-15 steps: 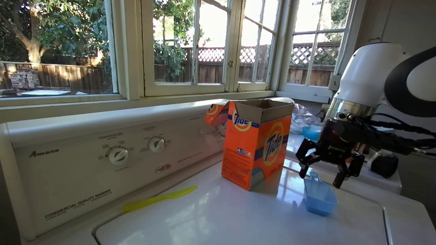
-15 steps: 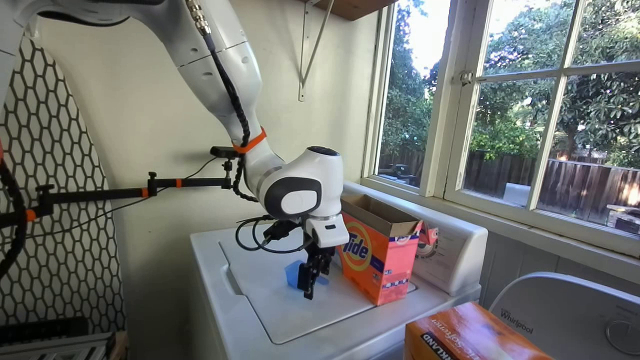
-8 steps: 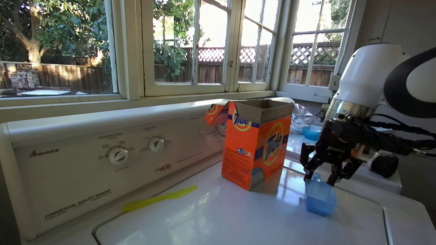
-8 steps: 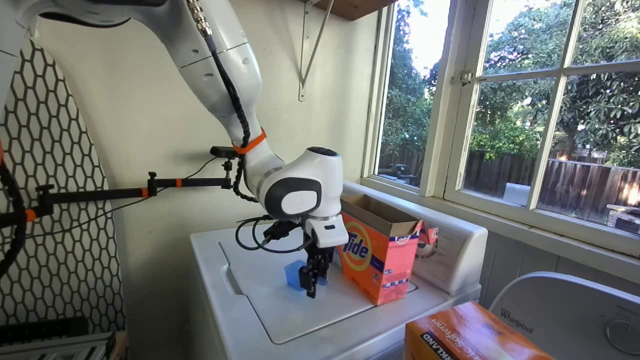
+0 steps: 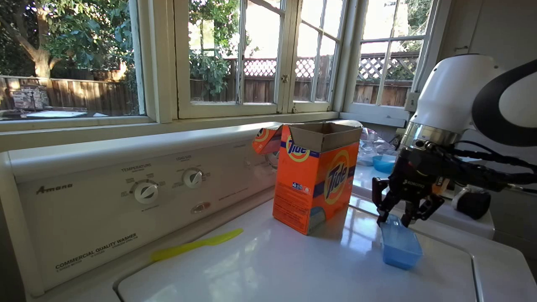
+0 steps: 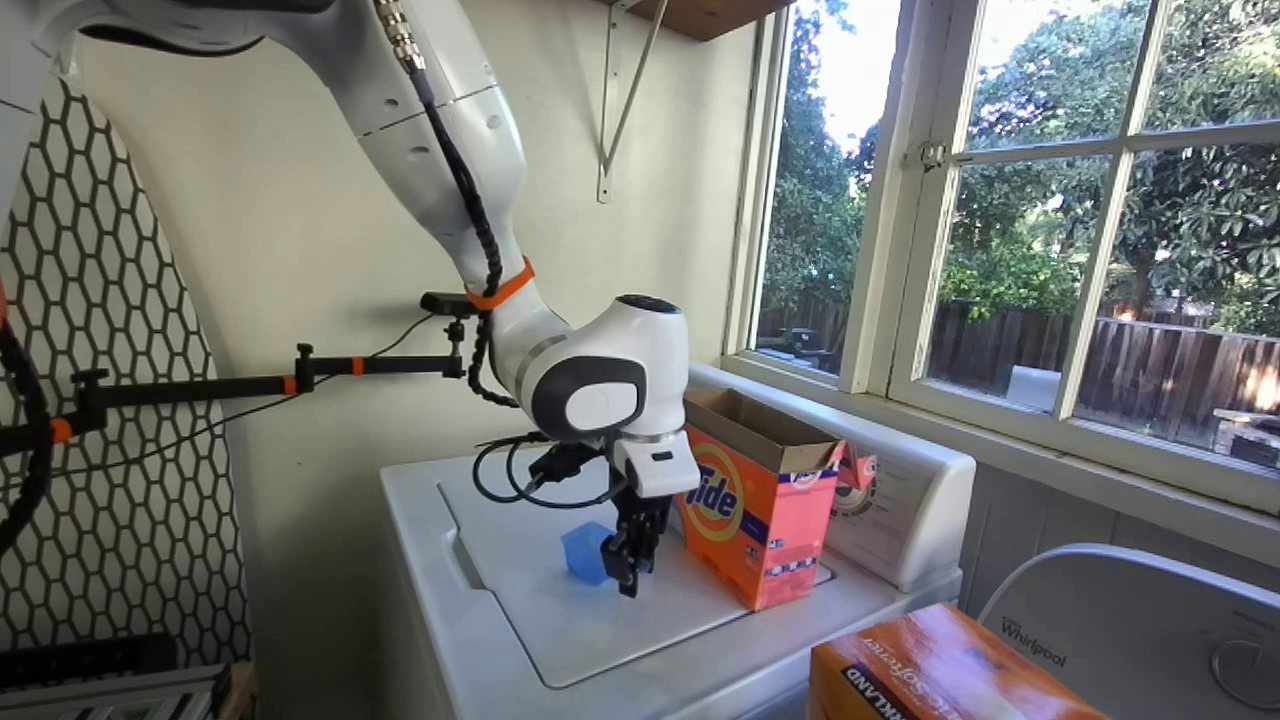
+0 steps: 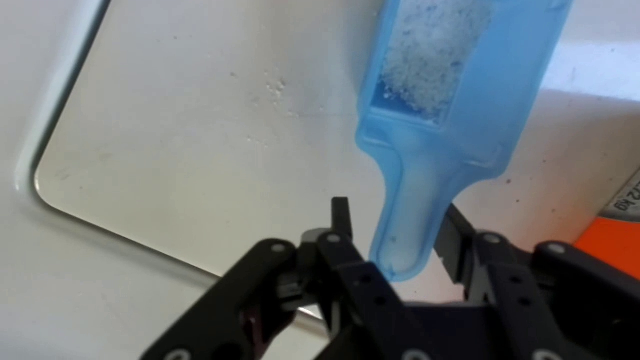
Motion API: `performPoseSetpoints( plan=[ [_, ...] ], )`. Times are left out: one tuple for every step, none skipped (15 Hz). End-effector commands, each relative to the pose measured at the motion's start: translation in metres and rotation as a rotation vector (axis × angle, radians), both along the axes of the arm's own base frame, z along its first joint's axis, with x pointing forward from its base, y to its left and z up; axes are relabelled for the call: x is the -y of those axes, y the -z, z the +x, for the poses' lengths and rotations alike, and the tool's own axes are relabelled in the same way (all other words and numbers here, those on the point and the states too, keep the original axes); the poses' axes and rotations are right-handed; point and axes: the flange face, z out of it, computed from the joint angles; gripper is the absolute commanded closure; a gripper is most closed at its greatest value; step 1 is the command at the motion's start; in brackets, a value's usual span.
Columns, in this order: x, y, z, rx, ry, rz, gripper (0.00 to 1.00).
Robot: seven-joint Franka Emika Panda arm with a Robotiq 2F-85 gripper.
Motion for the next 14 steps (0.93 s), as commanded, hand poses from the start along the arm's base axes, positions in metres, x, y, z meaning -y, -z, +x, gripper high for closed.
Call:
performPoseSetpoints(
  plan=[
    [-0.0028, 0.0026, 0.0025, 0.01, 0.017, -0.009, 0.79],
    [-0.0028, 0.0024, 0.0028, 0.01, 0.019, -0.008, 0.86],
    [-0.0029, 0.002, 0.0031, 0.01, 0.021, -0.008, 0.96],
    [-0.0029, 0.0018, 0.0034, 0.01, 0.023, -0.007, 0.99],
    [-0.003, 0.0016, 0.0036, 0.01, 0.024, -0.007, 1.0],
    [-0.0031, 0.0015, 0.0038, 0.011, 0.025, -0.007, 1.0],
    [-0.0032, 0.0013, 0.0041, 0.011, 0.027, -0.007, 1.0],
    [-0.0032, 0.0011, 0.0044, 0.012, 0.029, -0.007, 0.99],
    [-0.0033, 0.001, 0.0047, 0.013, 0.032, -0.008, 0.99],
    [-0.0027, 0.0011, 0.0052, 0.014, 0.035, -0.008, 0.78],
    [-0.0028, 0.0009, 0.0056, 0.016, 0.038, -0.009, 0.76],
    [-0.0029, 0.0008, 0.006, 0.017, 0.039, -0.008, 0.78],
    [-0.0033, 0.0003, 0.0068, 0.02, 0.038, -0.005, 0.9],
    [-0.0039, -0.0003, 0.0077, 0.025, 0.038, 0.001, 0.93]
  ],
)
